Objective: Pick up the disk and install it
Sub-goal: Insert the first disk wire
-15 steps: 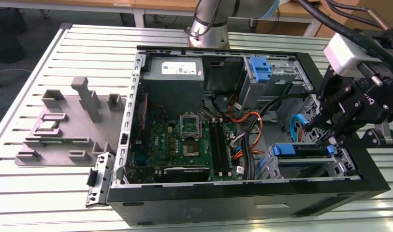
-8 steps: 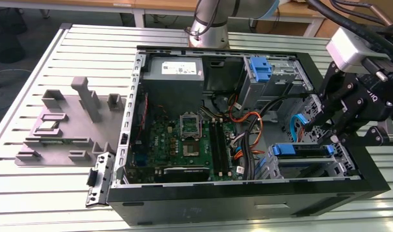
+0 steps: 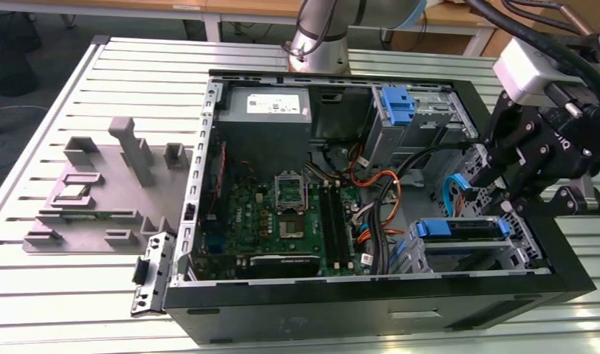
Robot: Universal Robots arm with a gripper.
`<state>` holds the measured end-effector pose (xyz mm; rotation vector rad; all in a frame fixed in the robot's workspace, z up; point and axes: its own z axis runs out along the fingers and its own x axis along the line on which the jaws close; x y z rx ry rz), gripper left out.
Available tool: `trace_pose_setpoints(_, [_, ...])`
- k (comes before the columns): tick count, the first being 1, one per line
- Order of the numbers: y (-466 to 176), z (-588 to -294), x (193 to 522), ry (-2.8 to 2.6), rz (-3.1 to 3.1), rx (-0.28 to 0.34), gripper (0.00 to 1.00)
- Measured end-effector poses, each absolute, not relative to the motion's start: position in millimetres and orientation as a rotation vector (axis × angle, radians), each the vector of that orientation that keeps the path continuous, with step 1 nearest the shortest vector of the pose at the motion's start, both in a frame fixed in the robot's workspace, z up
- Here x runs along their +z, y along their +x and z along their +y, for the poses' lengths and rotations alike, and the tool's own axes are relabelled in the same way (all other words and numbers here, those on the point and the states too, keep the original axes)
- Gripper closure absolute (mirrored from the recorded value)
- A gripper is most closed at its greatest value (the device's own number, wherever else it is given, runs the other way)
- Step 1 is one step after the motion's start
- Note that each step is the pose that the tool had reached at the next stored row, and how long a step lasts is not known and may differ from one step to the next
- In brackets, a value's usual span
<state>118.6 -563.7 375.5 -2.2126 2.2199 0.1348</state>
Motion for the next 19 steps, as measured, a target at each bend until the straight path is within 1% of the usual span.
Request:
trace_pose_setpoints(8, [119.9,-554.2,366.3,-2.217,2.216,0.135,0.58])
trace_pose_setpoints(19, [127.9,-551.5,359.8,-2.222,2.220,0.127,0.58])
